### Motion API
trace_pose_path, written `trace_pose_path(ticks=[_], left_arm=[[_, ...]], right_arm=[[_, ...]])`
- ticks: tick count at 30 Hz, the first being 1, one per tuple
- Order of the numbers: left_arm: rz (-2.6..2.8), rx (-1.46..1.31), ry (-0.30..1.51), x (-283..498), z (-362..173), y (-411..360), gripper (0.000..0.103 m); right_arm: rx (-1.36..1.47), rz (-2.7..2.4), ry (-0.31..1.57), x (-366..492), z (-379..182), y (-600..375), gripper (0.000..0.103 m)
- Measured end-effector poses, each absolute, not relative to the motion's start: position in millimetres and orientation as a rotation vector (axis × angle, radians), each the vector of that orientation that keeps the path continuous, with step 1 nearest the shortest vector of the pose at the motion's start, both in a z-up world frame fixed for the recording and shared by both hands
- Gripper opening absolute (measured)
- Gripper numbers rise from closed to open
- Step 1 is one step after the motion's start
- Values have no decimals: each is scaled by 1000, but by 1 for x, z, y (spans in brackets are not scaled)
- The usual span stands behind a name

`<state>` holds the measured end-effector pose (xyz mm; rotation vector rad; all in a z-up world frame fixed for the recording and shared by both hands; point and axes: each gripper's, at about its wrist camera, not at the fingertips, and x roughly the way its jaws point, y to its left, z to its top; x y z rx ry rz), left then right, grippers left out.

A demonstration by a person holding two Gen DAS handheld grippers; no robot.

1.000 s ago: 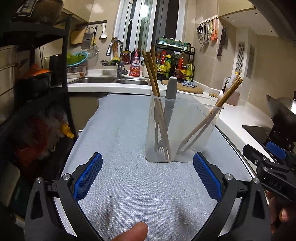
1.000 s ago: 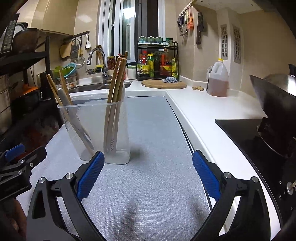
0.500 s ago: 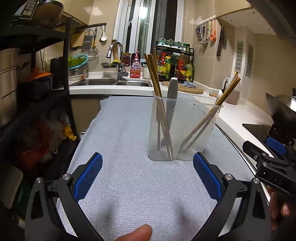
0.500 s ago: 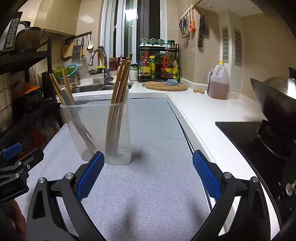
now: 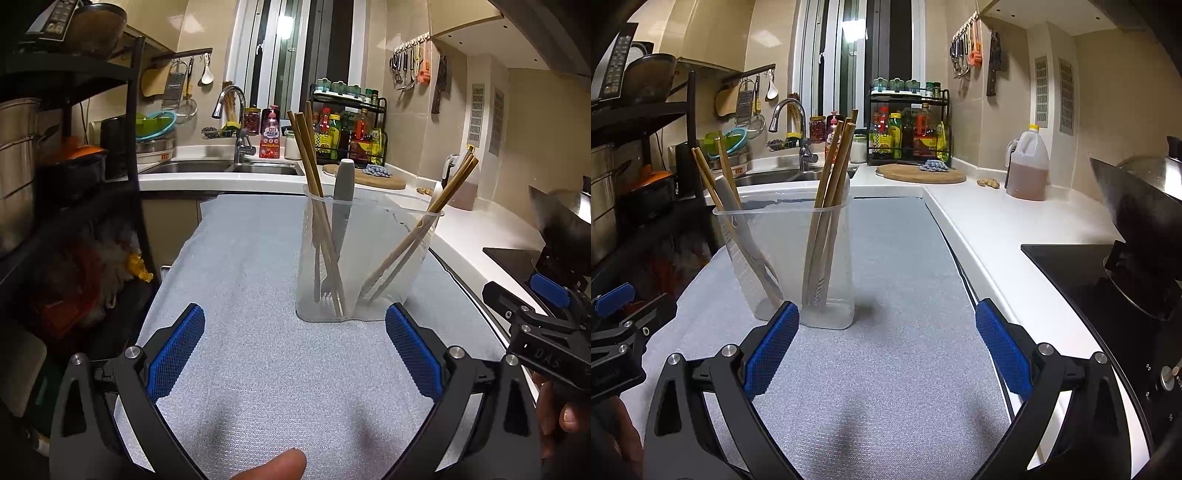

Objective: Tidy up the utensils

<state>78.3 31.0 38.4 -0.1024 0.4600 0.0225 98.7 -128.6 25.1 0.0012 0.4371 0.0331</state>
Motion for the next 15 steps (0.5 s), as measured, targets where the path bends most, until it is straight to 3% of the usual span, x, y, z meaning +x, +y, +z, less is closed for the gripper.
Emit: trace_pose_path(ticks=[15], left_arm=[[23,-102,460,78,40,31,95]], right_arm=[[-2,36,437,99,28,-128,95]])
